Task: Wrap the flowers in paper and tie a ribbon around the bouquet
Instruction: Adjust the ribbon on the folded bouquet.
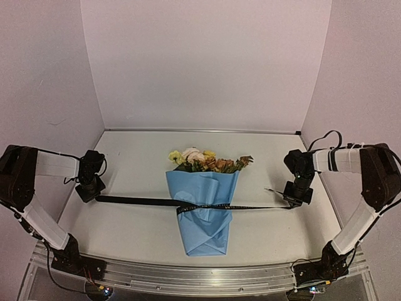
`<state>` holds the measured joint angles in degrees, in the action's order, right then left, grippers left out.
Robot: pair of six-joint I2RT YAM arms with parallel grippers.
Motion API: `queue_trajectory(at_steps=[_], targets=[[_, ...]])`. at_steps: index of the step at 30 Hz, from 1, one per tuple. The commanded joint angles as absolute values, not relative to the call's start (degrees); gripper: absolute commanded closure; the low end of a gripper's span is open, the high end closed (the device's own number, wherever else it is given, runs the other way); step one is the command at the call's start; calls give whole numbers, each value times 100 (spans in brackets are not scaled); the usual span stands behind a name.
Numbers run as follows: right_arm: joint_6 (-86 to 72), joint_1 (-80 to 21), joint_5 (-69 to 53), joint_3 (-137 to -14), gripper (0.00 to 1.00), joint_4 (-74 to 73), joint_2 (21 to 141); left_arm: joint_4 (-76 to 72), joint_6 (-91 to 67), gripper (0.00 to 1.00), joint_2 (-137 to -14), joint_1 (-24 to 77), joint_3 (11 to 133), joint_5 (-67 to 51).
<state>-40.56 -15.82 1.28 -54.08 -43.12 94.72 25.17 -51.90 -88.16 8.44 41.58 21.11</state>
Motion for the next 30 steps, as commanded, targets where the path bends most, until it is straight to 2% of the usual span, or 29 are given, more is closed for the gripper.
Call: queue_trajectory(at_steps=[1,9,13,19,23,24,25,26,29,30], targets=[[-4082,-1401,382,-5404,100,-4280,9264,2323,-4996,100,-8815,413,4311,2035],[-4107,-697,136,-5125,100,-4280,9082,2246,-4751,100,-8875,-160,4471,1856],[-4100,-688,-183,-4986,100,-4201,8913,2124,-4675,100,-8898,-316,4435,1640],[-4230,-1066,-642,-4859,100,-3948,8844,1766,-4856,100,-8674,-310,4168,720],[-4120,-1123,-840,-4895,89,-3951,8847,1710,-4882,99,-8482,-285,4058,498],[-4075,-1140,-880,-4919,85,-3967,8838,1716,-4838,96,-8407,-267,4055,491],[-3997,-1158,-911,-4946,78,-4017,8812,1721,-4778,87,-8324,-220,4048,502],[-3926,-1169,-940,-4976,73,-4068,8783,1730,-4712,73,-8195,-187,4030,527],[-3724,-1193,-997,-5062,57,-4208,8681,1715,-4468,45,-7723,-82,3982,494],[-3645,-1198,-1031,-5085,53,-4235,8633,1722,-4359,38,-7570,-48,3999,489]])
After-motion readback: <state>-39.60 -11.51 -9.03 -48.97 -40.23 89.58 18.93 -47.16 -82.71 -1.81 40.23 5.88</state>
